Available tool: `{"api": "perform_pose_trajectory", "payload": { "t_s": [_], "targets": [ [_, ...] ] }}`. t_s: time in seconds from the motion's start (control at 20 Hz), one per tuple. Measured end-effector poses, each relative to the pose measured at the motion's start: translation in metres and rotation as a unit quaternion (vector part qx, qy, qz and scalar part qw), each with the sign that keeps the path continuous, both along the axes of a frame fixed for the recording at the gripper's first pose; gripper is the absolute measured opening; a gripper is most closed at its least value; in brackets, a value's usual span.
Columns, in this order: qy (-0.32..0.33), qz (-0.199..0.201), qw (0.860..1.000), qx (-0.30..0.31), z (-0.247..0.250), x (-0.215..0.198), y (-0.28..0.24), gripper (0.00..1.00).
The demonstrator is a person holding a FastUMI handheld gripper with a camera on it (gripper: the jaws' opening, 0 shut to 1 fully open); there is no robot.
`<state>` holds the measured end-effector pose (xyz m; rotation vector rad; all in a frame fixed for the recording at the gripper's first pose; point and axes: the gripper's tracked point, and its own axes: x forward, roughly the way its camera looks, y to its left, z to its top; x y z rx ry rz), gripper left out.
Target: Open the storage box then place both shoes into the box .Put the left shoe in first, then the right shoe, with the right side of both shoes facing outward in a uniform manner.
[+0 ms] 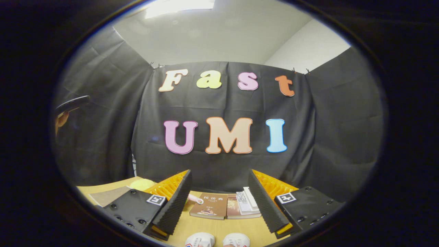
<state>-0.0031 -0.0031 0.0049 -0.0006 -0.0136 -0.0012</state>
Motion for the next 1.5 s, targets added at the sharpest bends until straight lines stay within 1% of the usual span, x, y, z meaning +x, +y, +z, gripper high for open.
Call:
{"api": "perform_pose_trajectory", "payload": {
  "t_s": [0.2,0.5,0.65,0.8,0.9,1.05,1.15,1.2,1.3,1.35,1.5],
  "targets": [
    [-0.001,0.000,1.000,0.000,0.000,-0.001,0.000,1.00],
    [-0.003,0.017,1.000,0.012,-0.003,-0.001,0.006,1.00],
    [0.010,0.038,0.998,0.041,-0.016,-0.001,0.014,1.00],
    [0.035,0.046,0.996,0.067,-0.034,0.001,0.013,1.00],
    [0.059,0.067,0.992,0.093,-0.051,-0.001,0.024,1.00],
    [0.106,0.097,0.980,0.139,-0.084,-0.003,0.038,1.00],
    [0.136,0.119,0.968,0.174,-0.102,-0.004,0.049,1.00],
    [0.152,0.132,0.960,0.195,-0.112,-0.004,0.055,1.00],
    [0.187,0.156,0.939,0.244,-0.132,-0.004,0.067,1.00],
    [0.207,0.163,0.928,0.263,-0.143,-0.006,0.071,1.00],
    [0.248,0.168,0.902,0.312,-0.171,-0.002,0.073,1.00]
  ]
}}
